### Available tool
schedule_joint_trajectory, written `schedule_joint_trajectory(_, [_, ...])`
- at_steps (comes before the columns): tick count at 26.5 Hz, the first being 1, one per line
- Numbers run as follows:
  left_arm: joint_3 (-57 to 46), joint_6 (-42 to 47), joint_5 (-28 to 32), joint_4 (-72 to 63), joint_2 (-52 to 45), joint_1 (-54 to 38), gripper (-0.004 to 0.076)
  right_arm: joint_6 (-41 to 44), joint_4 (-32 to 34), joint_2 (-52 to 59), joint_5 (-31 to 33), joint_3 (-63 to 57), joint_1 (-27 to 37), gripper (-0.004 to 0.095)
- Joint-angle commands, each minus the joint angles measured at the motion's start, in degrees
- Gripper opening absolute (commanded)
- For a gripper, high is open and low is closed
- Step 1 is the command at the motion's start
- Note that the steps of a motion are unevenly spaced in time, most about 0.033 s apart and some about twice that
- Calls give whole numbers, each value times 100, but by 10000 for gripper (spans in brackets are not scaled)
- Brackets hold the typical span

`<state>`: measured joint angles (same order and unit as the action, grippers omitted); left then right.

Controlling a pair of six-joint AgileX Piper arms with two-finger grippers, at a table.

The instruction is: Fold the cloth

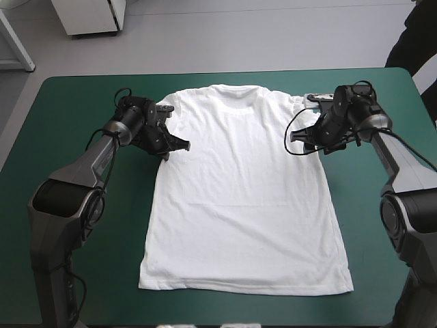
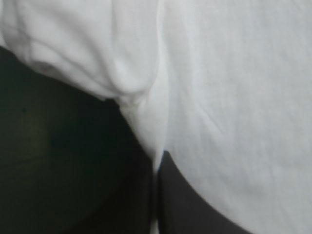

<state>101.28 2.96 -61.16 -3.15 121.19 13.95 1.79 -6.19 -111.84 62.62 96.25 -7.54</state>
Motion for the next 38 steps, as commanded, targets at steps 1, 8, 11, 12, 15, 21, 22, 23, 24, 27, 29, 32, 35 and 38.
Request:
schedule_joint_trajectory(1, [83, 18, 59, -117, -185, 14, -10, 23, 15, 63, -253, 198, 1, 509])
schedule_joint_trajectory(8, [83, 18, 70, -81, -185, 14, -10, 112, -6, -322, -441, 198, 1, 508])
schedule_joint_trajectory(11, [83, 18, 70, -92, -185, 14, -10, 234, -35, -456, -429, 198, 1, 453])
schedule_joint_trajectory(12, [83, 18, 70, -92, -185, 14, -10, 255, -49, -504, -408, 201, 1, 413])
schedule_joint_trajectory(15, [83, 18, 57, -124, -185, 14, -10, 255, -93, -596, -315, 201, 1, 227])
schedule_joint_trajectory(21, [83, 3, -46, -357, -258, 14, -10, 144, -117, -524, -146, 235, 1, -17])
schedule_joint_trajectory(22, [83, 3, -84, -357, -310, 14, -10, 122, -117, -461, -136, 235, 1, -17])
schedule_joint_trajectory(23, [83, 3, -114, -357, -384, 14, -10, 109, -117, -406, -136, 241, 1, -17])
schedule_joint_trajectory(24, [83, 3, -170, -316, -575, 14, -10, 83, -117, -212, -171, 241, 1, -17])
schedule_joint_trajectory(27, [83, -101, -183, -316, -937, 14, -10, 33, -107, 173, -189, 339, 1, -17])
schedule_joint_trajectory(29, [83, -102, -183, -316, -1363, 14, -10, -6, -69, 575, -189, 525, 1, -17])
schedule_joint_trajectory(32, [83, -126, -183, -316, -1825, 14, -10, -6, -17, 973, -146, 800, 1, -17])
schedule_joint_trajectory(35, [213, -155, -196, -316, -2443, 14, -10, -6, 9, 1554, -81, 1250, 1, -17])
schedule_joint_trajectory(38, [719, -228, -208, -316, -2861, 14, -10, -39, 9, 2050, 31, 1580, 1, -17])
